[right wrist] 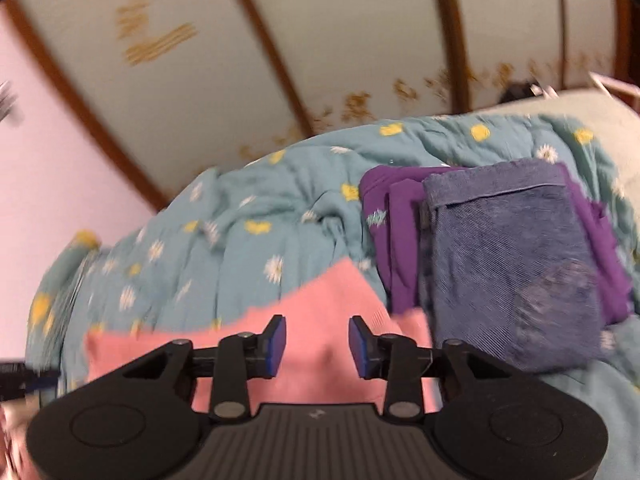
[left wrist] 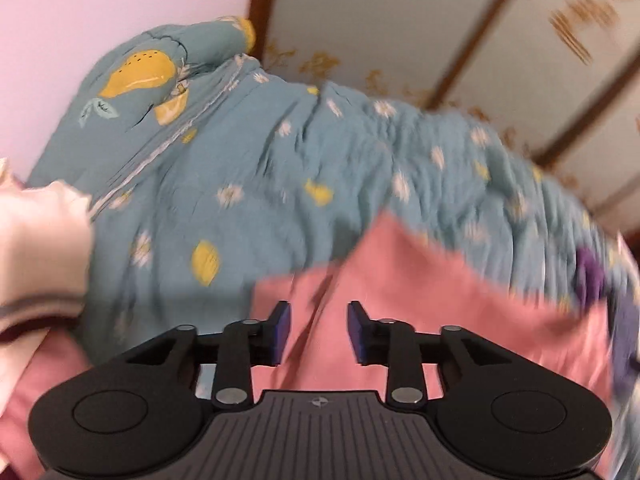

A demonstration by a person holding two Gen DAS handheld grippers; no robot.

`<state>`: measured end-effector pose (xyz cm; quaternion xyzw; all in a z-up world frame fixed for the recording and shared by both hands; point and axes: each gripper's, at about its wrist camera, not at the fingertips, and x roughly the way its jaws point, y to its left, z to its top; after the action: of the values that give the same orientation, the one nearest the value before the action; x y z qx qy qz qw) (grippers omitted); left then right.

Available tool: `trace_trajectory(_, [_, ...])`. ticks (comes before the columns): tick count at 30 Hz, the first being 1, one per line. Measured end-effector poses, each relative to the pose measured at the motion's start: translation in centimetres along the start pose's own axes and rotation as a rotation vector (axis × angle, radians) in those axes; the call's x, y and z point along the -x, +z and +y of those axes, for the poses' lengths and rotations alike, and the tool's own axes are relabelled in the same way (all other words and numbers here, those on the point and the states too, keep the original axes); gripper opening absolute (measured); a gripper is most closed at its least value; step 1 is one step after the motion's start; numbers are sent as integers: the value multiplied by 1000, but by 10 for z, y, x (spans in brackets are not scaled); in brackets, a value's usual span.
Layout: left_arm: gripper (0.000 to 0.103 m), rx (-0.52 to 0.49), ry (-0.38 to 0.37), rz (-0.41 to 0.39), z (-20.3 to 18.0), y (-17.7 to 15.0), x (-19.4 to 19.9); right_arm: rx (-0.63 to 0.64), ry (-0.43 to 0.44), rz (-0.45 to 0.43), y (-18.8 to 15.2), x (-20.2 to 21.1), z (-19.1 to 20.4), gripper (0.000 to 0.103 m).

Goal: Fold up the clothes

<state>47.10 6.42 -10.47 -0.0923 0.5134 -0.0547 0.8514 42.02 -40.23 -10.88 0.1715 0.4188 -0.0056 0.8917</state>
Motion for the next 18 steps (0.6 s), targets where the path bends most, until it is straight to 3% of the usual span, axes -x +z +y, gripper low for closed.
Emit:
trace_trajectory(4, [42, -81, -58, -34, 1, -64, 23, 54, -20, 84, -36, 39, -17, 34])
trace_trajectory(7, [42, -99, -66, -44, 4, -93, 24, 47, -4, 167, -59, 50, -29, 33])
trace_trajectory(12, [42, -29, -60, -71, 24, -130, 15, 25, -14, 186, -89, 54, -46, 33])
trace_trajectory(15, [42, -55, -71, -104, 23, -137, 19, -7, 100, 159, -105, 55, -50, 33])
trace_trajectory(18, [42, -80, -105, -142, 23, -140, 25, 16, 155, 157, -114, 55, -44, 33])
